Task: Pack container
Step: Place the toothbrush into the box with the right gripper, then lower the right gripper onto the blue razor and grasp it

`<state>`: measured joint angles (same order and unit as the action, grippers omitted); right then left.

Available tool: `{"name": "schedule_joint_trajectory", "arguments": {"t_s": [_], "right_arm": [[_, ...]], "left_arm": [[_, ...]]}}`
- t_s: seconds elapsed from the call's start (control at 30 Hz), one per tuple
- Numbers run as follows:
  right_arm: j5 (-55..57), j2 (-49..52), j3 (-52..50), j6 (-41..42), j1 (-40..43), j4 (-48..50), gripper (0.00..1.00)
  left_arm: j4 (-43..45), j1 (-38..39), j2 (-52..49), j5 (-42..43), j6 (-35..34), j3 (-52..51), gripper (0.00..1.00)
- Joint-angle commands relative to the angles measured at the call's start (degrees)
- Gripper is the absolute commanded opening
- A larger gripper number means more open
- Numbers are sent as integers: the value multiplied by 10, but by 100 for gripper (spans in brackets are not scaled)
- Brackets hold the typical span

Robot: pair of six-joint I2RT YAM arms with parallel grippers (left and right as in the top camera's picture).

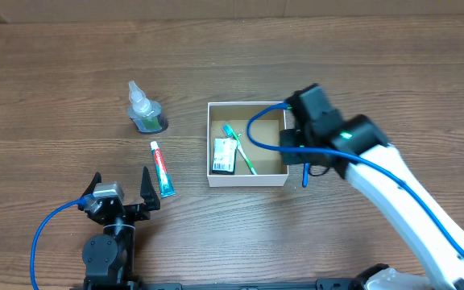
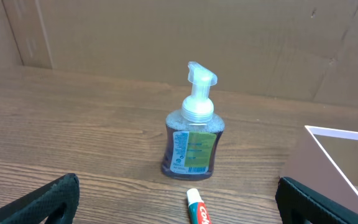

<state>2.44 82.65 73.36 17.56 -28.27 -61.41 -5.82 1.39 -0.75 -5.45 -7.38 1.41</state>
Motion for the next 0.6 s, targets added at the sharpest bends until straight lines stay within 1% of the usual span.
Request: {"name": "schedule_joint_trajectory", "arguments": {"t_s": [0.0, 0.07, 0.27, 0.4, 0.57], "right_arm": [[34, -31, 17, 5, 33, -29, 100], [47, -29, 2, 4, 51, -36, 100], [44, -21, -70, 6, 91, 18, 100], [43, -21, -118, 64, 117, 58, 100], [2, -16, -200, 80, 129, 156, 98]], "left_arm": [[3, -2, 5, -5, -5, -3, 100], [3, -2, 5, -5, -5, -3, 100], [3, -2, 5, -5, -5, -3, 100], [3, -2, 5, -5, -5, -3, 100], [3, -2, 5, -5, -5, -3, 100]]}}
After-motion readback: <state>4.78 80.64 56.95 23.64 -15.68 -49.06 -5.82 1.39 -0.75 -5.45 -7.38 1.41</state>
